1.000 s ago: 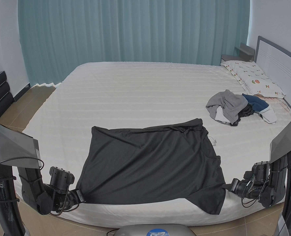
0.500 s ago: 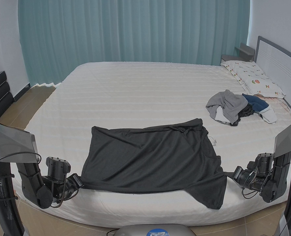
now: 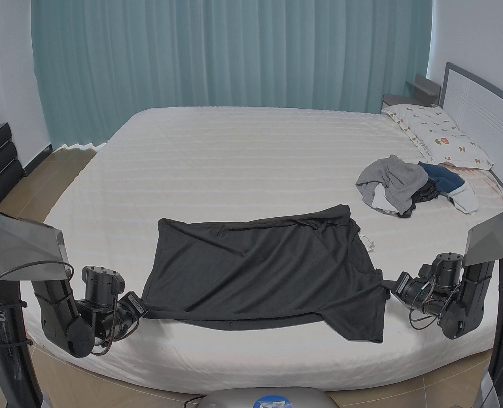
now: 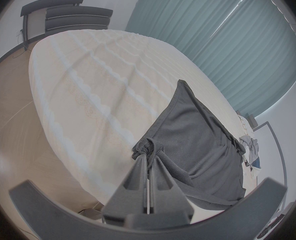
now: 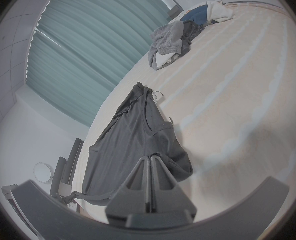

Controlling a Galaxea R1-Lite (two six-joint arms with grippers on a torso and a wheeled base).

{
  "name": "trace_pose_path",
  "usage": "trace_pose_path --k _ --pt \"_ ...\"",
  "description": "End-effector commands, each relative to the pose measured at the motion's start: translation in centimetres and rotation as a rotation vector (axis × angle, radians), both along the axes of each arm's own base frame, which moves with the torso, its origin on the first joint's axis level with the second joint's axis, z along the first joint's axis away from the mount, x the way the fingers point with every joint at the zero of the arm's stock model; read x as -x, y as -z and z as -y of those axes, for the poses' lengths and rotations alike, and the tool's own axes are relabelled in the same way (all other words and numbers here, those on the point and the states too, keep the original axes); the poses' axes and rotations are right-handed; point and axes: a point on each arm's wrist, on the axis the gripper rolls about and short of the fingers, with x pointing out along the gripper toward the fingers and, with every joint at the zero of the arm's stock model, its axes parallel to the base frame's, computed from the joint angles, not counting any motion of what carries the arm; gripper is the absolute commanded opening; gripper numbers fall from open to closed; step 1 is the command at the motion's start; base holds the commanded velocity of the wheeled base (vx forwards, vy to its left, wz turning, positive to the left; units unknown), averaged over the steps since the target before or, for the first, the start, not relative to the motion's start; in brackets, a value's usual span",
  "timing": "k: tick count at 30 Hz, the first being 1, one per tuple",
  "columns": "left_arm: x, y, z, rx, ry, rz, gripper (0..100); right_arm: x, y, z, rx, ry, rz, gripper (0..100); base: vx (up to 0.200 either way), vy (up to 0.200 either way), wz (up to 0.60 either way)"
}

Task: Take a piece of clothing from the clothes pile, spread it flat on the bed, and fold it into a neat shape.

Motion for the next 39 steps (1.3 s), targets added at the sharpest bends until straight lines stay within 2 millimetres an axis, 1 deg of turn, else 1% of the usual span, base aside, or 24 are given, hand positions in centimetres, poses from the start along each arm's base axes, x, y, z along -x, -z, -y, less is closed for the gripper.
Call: trace_pose_path --k 1,5,6,8,11,15,17,20,25,30,31,35,39 --pt "0.0 0.2 0.1 -0.001 0.005 -0.006 0 -0.4 1.0 0.0 0.000 0.001 -0.009 100 0.000 0.000 0.00" --pt "0.1 0.6 0.3 -0.004 0.009 -0.021 0 0.5 0.1 0.2 0.000 0.003 -0.013 100 0.000 0.000 0.00" --pt "0.1 0.7 0.3 -0.005 0.011 -0.024 0 0.9 -0.4 0.3 -0.004 0.000 -0.010 100 0.000 0.000 0.00" --pt "0.1 0.7 0.3 -0.005 0.012 -0.024 0 1.6 -0.5 0.4 -0.005 -0.005 -0.027 100 0.000 0.000 0.00" --pt "0.1 0.7 0.4 -0.005 0.014 -0.024 0 3.0 -0.3 0.4 0.006 -0.023 -0.070 100 0.000 0.000 0.00" --pt "0.1 0.7 0.4 -0.005 0.014 -0.024 0 4.8 0.2 0.1 0.024 -0.099 -0.112 100 0.000 0.000 0.00" --pt "0.1 0.7 0.4 -0.005 0.014 -0.025 0 5.2 0.5 -0.2 0.032 -0.135 -0.128 100 0.000 0.000 0.00" --pt "0.1 0.7 0.4 -0.005 0.014 -0.025 0 5.1 1.3 -0.7 0.050 -0.157 -0.140 100 0.000 0.000 0.00" --pt "0.1 0.7 0.4 -0.005 0.014 -0.024 0 4.8 1.5 -1.5 0.055 -0.185 -0.131 100 0.000 0.000 0.00" --pt "0.1 0.7 0.4 -0.005 0.014 -0.025 0 3.5 2.0 -2.1 0.058 -0.200 -0.104 100 0.000 0.000 0.00" --pt "0.1 0.7 0.4 -0.005 0.014 -0.025 0 3.5 2.0 -2.2 0.059 -0.202 -0.105 0 0.000 0.000 0.00" --pt "0.2 0.7 0.4 -0.005 0.014 -0.027 0 3.8 2.1 -2.1 0.069 -0.206 -0.114 0 0.000 0.000 0.00" --pt "0.3 0.8 0.3 -0.005 0.015 -0.032 0 5.6 1.9 -0.8 0.098 -0.187 -0.159 0 0.000 0.000 0.00"
